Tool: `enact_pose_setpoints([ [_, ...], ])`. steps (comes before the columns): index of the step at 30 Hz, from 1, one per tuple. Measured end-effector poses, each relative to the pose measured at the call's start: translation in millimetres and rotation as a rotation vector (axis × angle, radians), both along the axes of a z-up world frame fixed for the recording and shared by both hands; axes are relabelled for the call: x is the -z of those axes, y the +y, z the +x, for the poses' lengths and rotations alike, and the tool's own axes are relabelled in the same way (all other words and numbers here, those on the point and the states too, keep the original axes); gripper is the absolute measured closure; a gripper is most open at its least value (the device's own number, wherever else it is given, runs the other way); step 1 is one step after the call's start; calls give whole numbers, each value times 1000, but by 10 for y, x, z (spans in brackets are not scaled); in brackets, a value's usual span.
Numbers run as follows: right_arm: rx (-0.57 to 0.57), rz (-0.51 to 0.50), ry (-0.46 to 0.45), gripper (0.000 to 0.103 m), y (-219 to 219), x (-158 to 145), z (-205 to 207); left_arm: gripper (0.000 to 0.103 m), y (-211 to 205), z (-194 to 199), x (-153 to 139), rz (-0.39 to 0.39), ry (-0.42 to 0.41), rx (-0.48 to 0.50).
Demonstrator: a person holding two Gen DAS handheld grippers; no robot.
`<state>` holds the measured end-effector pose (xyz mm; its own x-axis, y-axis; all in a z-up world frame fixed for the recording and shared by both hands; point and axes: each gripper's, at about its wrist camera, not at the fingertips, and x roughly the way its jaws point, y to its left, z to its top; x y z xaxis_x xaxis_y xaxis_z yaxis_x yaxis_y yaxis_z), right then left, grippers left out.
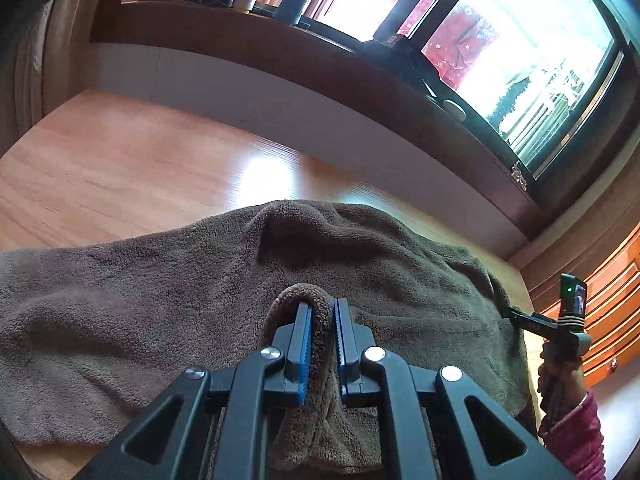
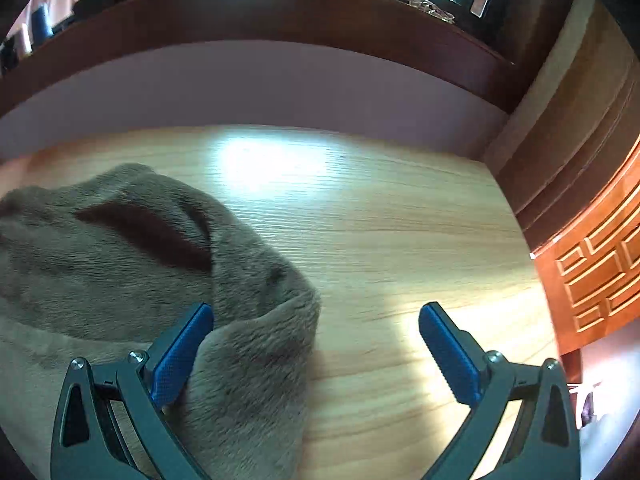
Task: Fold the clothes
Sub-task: 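Grasp the fleece edge with the left tool and fold it toward the right tool, then lay the held fleece edge over the body with the left tool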
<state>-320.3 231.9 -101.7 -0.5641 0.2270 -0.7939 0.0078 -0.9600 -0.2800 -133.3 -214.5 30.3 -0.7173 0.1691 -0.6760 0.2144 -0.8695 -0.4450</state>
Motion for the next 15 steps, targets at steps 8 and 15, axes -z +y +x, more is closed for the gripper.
enact_pose_setpoints([
  [8, 100, 128, 58, 0, 320, 121, -56, 92, -214, -183, 302, -32, -73, -49],
  [15, -26, -25, 163, 0, 214, -339, 453, 92, -218, -60, 294, -30, -66, -39],
])
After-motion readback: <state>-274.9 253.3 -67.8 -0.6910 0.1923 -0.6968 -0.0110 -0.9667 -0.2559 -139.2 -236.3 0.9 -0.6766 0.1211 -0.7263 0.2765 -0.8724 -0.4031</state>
